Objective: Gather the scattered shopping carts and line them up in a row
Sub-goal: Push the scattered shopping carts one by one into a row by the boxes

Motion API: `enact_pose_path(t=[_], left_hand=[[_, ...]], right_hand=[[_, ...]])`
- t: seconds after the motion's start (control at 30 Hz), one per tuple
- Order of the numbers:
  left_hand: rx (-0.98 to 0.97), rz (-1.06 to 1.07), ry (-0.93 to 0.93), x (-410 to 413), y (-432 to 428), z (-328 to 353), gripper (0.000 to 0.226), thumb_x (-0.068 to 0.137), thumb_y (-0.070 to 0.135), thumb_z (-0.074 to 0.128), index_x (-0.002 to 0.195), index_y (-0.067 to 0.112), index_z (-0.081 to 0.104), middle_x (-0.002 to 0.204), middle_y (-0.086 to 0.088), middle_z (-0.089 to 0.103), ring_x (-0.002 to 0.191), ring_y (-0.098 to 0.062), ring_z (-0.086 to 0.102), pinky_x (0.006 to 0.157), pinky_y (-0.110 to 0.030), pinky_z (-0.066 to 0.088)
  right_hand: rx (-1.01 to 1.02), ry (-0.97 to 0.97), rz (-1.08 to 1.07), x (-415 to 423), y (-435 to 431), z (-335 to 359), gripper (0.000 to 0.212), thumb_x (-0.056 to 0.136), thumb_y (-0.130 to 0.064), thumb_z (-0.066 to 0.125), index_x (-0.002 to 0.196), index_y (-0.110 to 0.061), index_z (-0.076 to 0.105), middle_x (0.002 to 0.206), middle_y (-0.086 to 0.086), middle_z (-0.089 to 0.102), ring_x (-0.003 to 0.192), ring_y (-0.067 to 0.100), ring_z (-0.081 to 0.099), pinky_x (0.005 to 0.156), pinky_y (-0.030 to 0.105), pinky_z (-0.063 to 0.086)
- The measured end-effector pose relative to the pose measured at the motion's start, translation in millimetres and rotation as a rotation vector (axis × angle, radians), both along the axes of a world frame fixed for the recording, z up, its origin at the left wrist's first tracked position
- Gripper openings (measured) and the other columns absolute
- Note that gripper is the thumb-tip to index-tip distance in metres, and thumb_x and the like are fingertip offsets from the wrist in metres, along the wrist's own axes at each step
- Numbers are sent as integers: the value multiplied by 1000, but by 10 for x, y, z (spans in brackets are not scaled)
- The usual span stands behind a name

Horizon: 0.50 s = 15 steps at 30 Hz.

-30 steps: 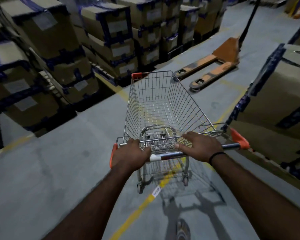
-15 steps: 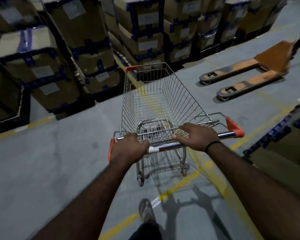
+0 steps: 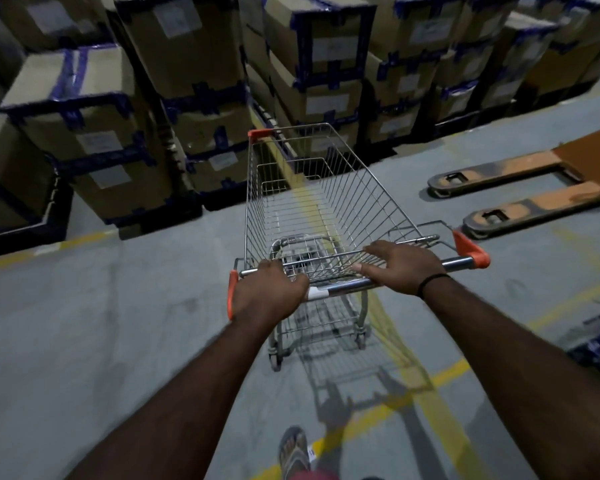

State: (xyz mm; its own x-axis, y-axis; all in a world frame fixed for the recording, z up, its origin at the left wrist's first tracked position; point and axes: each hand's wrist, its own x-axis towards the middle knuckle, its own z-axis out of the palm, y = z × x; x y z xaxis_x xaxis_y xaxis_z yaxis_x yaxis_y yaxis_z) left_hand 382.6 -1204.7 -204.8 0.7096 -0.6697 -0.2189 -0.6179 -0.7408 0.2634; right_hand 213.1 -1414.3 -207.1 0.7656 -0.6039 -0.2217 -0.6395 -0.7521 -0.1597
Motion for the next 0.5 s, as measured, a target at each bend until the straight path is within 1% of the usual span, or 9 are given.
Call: enact_pose_path(t=[0.17,0.3,0.5], left_hand=[[7,40,4,160,-313,5,74,85,67,29,136,20,54,144,-3,53,123,-24,60,119,-56,11],[20,69,1,254,-596,-5,76,83,69,26,133,20,56,141,-3,55,120,-24,60,118,-57,13],[29,116,-1,314,-965,-23,80,85,71,23,141,22,51,149,-1,50,128,-23,56,118,-57,12]], right_hand=[[0,13,42,259,-382,3,108,63,-102,12,146,-41,45,156,-13,40,138,20,46,110,46,40],[-5,12,83,428,-717,8,111,61,-103,9,146,-40,46,155,-12,41,136,20,47,109,46,41],[-6,25,159,600,-1162,27,109,64,-99,10,147,-38,44,157,-10,39,137,22,46,108,45,41]])
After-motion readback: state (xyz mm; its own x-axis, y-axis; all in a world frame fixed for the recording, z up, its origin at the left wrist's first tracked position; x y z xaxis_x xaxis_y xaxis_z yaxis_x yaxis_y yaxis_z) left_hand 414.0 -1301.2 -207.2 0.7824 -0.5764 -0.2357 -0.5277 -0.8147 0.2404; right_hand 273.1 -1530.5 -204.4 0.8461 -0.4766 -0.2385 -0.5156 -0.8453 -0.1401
